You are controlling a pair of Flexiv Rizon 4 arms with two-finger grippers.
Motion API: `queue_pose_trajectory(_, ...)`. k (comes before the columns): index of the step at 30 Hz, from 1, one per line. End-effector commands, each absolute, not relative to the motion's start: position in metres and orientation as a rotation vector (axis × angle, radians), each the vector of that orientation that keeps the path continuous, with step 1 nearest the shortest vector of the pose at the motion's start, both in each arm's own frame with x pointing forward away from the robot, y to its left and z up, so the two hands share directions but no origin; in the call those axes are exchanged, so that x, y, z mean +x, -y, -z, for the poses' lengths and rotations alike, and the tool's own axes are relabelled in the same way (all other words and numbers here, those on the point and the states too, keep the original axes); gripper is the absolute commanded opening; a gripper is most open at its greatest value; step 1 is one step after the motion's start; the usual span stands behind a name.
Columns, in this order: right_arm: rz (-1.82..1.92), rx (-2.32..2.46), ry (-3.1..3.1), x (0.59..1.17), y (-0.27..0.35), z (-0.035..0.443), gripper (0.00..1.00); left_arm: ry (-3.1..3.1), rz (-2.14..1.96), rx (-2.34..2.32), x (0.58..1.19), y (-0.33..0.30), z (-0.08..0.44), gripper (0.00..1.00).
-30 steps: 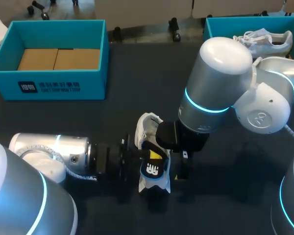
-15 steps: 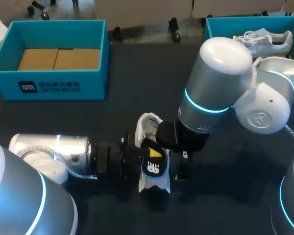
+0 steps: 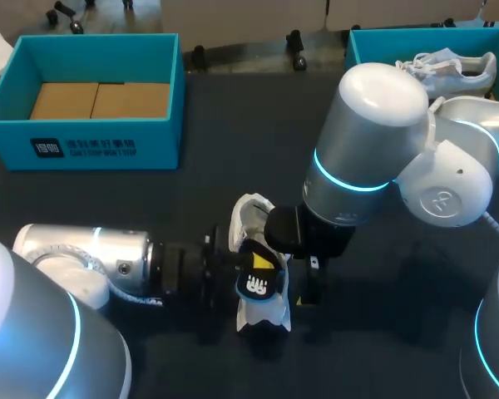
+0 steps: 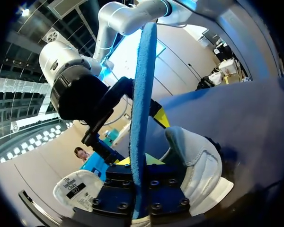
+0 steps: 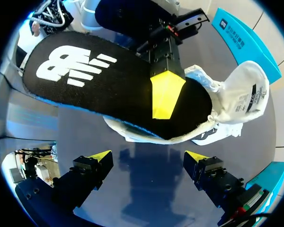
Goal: Take the shoe out of the shoebox, open the shoe tongue, remove and reinsert the insole, then place the shoe into the shoebox
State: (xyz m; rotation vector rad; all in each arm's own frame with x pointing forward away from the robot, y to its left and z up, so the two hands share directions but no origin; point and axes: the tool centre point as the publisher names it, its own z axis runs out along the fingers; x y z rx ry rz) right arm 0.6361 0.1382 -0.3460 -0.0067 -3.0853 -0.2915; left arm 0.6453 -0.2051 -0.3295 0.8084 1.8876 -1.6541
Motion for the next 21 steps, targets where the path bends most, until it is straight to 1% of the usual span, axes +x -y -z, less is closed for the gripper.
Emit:
queue_pose_trajectory(1, 0.29, -0.006, 3.087, 0.636, -0.139, 0.347, 1.0, -1.892, 1.652, 0.808, 0.64, 0.199, 0.322, 0.2)
queue_pose_trajectory(3, 0.29, -0.006, 3.087, 0.636, -0.139, 0.347, 1.0, -1.893, 1.653, 0.81, 0.638, 0.2, 0.322, 0.2)
queue_pose_trajectory(7, 0.29, -0.006, 3.087, 0.636, -0.139, 0.347, 1.0, -1.895, 1.654, 0.813, 0.637, 0.2, 0.321, 0.28)
queue_pose_trajectory(11, 0.29, -0.006, 3.087, 0.636, -0.139, 0.347, 1.0, -1.894, 1.66, 0.816, 0.633, 0.2, 0.318, 0.26)
queue_pose_trajectory(14, 0.29, -0.006, 3.087, 0.636, -0.139, 0.347, 1.0, -1.894, 1.665, 0.82, 0.629, 0.2, 0.315, 0.27)
queue_pose_trajectory(18, 0.29, -0.006, 3.087, 0.636, -0.139, 0.347, 1.0, -1.892, 1.666, 0.825, 0.626, 0.199, 0.313, 0.22)
queue_pose_trajectory(20, 0.29, -0.006, 3.087, 0.636, -0.139, 0.347, 1.0, -1.892, 1.664, 0.826, 0.626, 0.2, 0.312, 0.15)
queue_pose_trajectory(21, 0.29, -0.006, 3.087, 0.636, -0.139, 0.347, 1.0, -1.89, 1.663, 0.827, 0.626, 0.2, 0.312, 0.09)
